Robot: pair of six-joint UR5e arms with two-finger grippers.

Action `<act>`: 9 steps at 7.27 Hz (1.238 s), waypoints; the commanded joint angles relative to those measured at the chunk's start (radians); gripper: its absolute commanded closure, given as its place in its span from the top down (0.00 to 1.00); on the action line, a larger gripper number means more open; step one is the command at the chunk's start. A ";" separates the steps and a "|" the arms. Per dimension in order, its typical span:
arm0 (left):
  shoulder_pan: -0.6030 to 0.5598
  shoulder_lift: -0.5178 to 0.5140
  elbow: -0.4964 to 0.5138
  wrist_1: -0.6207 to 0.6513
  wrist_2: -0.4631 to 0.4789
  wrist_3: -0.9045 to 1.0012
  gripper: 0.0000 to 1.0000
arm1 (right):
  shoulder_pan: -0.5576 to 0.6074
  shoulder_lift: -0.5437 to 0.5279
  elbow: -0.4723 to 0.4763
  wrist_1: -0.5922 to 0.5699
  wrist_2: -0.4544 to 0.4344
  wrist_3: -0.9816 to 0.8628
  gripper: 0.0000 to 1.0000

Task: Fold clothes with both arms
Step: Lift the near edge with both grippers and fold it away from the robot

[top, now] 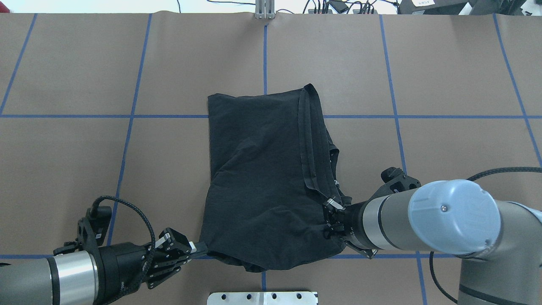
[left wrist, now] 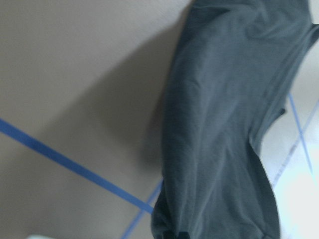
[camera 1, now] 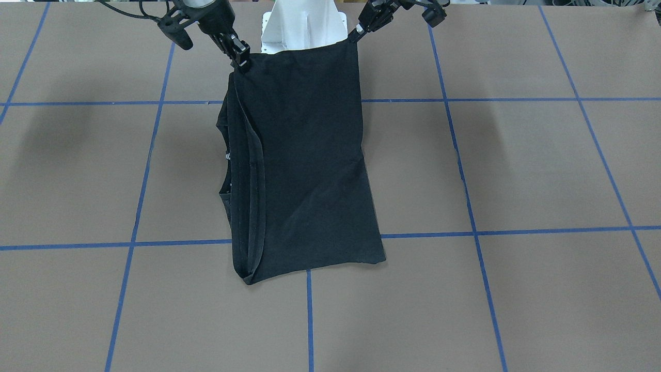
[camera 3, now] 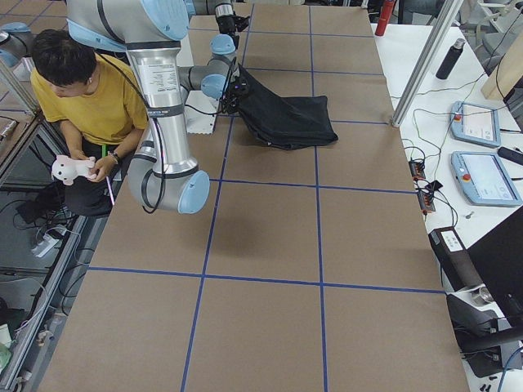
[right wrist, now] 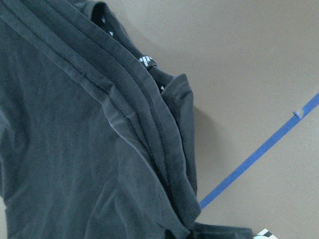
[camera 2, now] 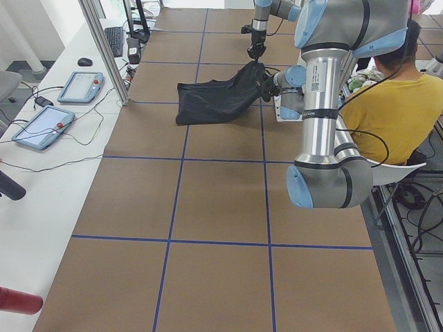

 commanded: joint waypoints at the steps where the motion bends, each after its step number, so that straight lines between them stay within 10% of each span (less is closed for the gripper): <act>1: -0.154 -0.076 0.064 0.003 -0.033 0.016 0.00 | 0.112 0.030 -0.048 0.004 0.017 -0.044 0.00; 3: -0.303 -0.188 0.238 0.003 -0.174 0.071 0.00 | 0.253 0.193 -0.265 0.010 0.187 -0.107 0.00; 9: -0.479 -0.397 0.600 -0.011 -0.185 0.176 0.00 | 0.386 0.408 -0.675 0.045 0.266 -0.305 0.00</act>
